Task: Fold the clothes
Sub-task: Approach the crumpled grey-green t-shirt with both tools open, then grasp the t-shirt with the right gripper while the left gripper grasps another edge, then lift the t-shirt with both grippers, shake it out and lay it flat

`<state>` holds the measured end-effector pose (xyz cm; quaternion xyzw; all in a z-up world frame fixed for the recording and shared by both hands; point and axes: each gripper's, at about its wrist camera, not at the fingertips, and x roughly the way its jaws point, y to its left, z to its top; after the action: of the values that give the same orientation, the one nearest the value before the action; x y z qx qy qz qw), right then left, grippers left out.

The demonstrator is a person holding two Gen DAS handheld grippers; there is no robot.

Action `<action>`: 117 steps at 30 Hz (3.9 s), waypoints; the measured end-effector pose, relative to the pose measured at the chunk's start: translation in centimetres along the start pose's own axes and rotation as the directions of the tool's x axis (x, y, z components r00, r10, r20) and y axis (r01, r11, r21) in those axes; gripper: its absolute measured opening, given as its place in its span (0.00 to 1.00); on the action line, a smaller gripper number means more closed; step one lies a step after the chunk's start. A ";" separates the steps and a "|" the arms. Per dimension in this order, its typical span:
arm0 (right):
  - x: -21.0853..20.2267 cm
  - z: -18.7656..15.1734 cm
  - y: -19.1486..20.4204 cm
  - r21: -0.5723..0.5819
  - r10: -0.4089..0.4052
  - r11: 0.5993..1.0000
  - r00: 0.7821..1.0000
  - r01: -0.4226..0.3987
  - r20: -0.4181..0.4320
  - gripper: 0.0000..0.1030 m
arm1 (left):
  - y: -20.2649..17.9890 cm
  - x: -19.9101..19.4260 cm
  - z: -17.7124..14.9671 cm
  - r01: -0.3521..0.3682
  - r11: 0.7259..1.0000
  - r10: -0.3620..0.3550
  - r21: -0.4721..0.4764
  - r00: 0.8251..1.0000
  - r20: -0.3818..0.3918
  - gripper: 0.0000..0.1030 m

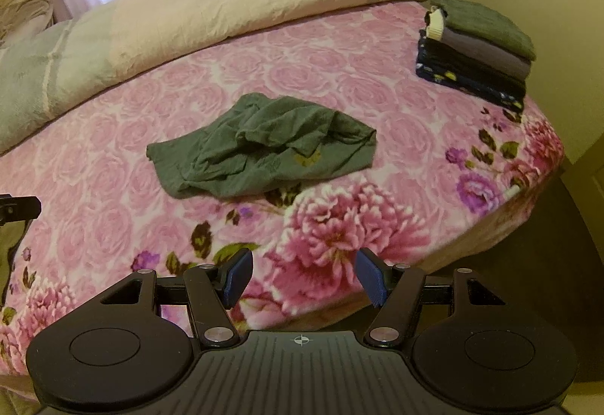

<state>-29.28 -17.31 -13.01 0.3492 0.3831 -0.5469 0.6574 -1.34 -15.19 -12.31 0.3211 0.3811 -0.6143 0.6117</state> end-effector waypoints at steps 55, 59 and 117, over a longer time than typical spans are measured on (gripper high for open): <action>33.1 3.2 -0.7 -0.792 0.080 0.591 0.965 0.156 0.250 0.61 | -7.9 31.3 -3.2 -0.155 0.689 0.043 0.708 0.984 0.174 0.46; 33.7 3.3 -0.8 -0.795 0.068 0.578 0.961 0.182 0.270 0.31 | -7.6 31.9 -2.4 -0.174 0.687 0.044 0.706 0.979 0.199 0.24; -11.9 25.6 -13.6 -0.667 0.606 0.737 0.539 -0.104 0.585 0.03 | -0.3 -19.6 12.3 -0.274 0.962 0.182 -0.007 0.620 0.763 0.04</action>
<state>-40.84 -36.57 8.81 -0.0560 0.1193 -0.3495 0.9276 0.09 -15.88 10.74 0.1143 0.0124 -0.6292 0.7687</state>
